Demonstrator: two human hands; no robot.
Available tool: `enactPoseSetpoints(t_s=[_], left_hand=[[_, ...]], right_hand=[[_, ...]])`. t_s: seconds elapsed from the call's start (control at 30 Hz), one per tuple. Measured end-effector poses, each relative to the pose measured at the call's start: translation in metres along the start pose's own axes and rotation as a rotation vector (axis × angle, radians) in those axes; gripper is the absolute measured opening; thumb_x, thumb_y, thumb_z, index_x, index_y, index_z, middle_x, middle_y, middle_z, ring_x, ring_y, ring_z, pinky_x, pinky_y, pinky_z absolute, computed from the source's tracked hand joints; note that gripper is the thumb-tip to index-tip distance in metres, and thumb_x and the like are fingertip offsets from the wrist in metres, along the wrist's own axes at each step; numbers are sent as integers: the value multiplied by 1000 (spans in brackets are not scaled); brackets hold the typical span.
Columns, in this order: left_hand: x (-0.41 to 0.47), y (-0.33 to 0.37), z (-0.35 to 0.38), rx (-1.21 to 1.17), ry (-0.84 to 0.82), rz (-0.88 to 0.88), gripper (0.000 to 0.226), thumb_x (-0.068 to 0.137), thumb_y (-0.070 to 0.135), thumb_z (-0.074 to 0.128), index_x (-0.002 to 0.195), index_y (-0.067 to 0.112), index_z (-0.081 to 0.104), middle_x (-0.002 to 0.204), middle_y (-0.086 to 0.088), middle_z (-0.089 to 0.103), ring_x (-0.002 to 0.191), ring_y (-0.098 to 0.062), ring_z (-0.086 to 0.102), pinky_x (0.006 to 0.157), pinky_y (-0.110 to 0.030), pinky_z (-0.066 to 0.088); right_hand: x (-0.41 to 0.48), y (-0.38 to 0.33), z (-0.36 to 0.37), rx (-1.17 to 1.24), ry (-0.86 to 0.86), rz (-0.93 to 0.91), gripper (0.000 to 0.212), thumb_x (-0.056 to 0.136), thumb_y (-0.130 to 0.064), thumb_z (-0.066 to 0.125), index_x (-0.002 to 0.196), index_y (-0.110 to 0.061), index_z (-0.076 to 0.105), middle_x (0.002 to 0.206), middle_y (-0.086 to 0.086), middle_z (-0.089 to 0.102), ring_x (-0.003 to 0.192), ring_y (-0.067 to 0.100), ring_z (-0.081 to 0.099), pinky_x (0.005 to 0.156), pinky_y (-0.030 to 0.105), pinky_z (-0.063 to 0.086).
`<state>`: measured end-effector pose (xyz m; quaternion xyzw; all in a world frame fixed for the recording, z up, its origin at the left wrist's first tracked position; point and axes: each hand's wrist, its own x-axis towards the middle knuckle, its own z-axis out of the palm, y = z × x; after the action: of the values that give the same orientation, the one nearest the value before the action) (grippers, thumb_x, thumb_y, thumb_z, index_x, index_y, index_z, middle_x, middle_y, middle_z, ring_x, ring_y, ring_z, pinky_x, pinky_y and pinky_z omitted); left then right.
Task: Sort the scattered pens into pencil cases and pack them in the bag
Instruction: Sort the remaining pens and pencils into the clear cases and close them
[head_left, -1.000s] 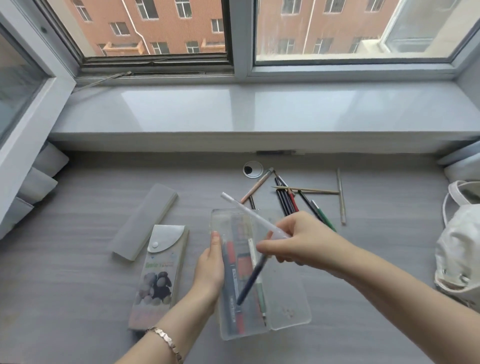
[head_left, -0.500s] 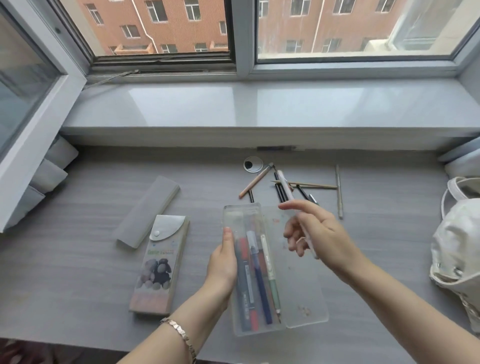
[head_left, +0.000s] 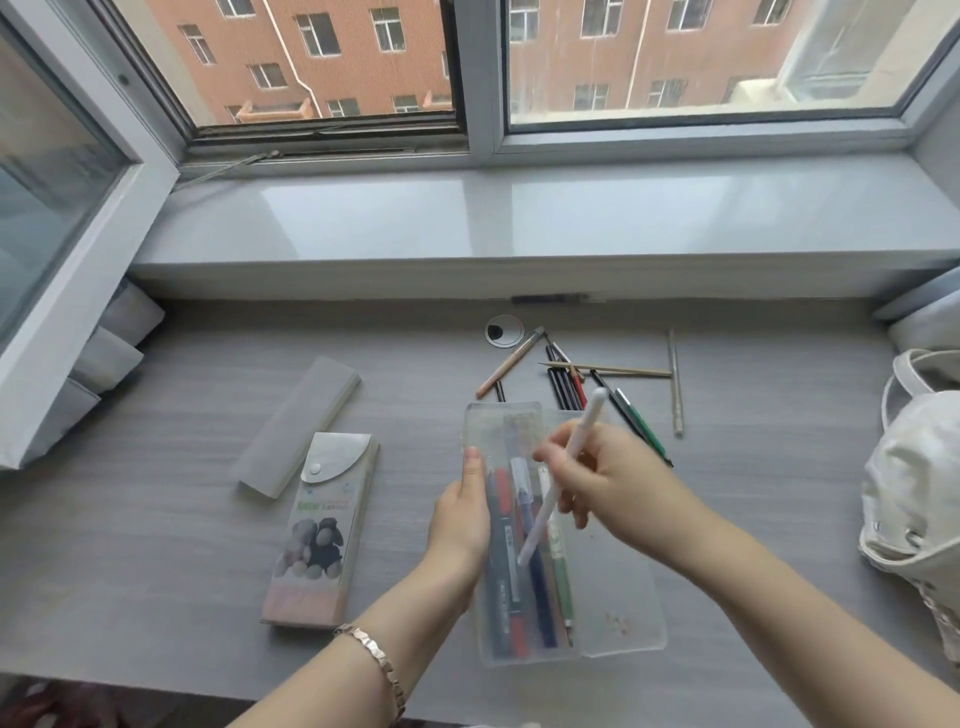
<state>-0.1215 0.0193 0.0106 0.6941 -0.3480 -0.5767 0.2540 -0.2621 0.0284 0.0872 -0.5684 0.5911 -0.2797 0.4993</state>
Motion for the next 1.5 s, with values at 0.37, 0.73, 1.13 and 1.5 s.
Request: enactPoseSetpoints(t_s=[0.37,0.73,1.13,1.5], left_hand=[[2,7,9,-11,-31,56,63,92,57,26,121,13,60,115,-6,66,108,-20,60,98,-35,46],[20,7,13,84,-48,31,65,92,59,24,124,15,58,126,-3,60,118,-20,53,104,-32,37],[49,18,12,133,-4,-5,65,90,63,23,103,17,67,103,-3,69,99,-21,62,100,-42,44],[67,21,-13,160,64,-57,69,91,61,20,126,13,57,130,-4,58,122,-25,51,108,-39,35]], right_hand=[[12,33,29,-834,250,-289,77,69,-54,50,134,-14,39,111,4,55,103,21,50,78,35,54],[40,57,5,-749,373,-370,44,82,-45,44,104,-13,66,101,6,67,95,24,63,87,36,47],[116,145,-91,-643,357,569,43,90,-6,39,132,-13,33,117,24,49,98,41,55,77,38,43],[117,73,-93,124,264,287,14,89,-7,51,102,-4,55,74,11,65,67,16,63,63,24,55]])
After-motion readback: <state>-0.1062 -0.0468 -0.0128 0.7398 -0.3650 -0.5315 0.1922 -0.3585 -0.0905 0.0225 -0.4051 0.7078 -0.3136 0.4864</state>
